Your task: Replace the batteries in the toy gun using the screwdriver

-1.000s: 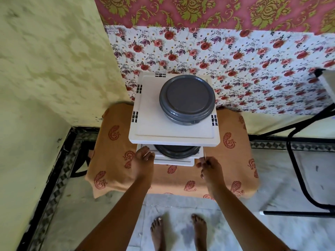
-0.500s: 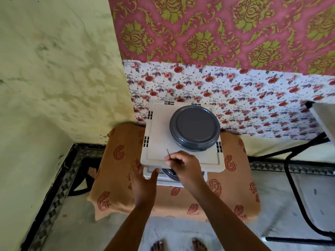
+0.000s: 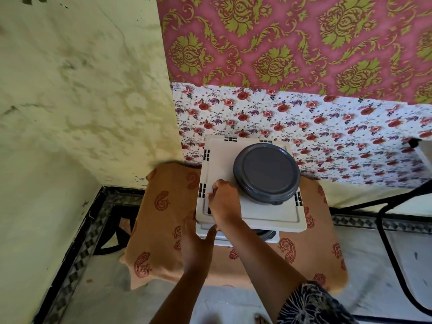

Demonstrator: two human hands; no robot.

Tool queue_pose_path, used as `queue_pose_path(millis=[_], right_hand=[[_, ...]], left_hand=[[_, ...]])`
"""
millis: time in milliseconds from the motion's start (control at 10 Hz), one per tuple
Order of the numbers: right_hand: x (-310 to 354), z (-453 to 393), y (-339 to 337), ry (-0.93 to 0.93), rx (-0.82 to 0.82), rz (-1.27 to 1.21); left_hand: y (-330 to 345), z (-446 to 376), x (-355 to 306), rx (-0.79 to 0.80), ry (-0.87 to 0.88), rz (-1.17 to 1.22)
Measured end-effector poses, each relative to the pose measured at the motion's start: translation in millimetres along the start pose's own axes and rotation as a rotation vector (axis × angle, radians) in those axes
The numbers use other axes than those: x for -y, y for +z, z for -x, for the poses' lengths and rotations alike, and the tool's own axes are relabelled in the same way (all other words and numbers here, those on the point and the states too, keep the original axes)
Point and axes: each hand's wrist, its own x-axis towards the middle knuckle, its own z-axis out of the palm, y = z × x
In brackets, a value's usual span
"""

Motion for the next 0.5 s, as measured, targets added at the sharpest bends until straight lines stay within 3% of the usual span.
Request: queue_pose_path(millis=[300, 400, 500], right_hand=[[2, 8, -7, -0.052, 0.025, 0.005], [-6, 27, -19, -0.117, 0.01, -0.055], [-26, 63, -38, -0.099, -0.051, -0.202]], left_hand=[[-2, -2, 5, 0.066, -0.023, -0.001], [-6, 2, -2, 0.108, -0.022, -0.001], [-8, 13, -10, 0.038, -0.03, -0.007]])
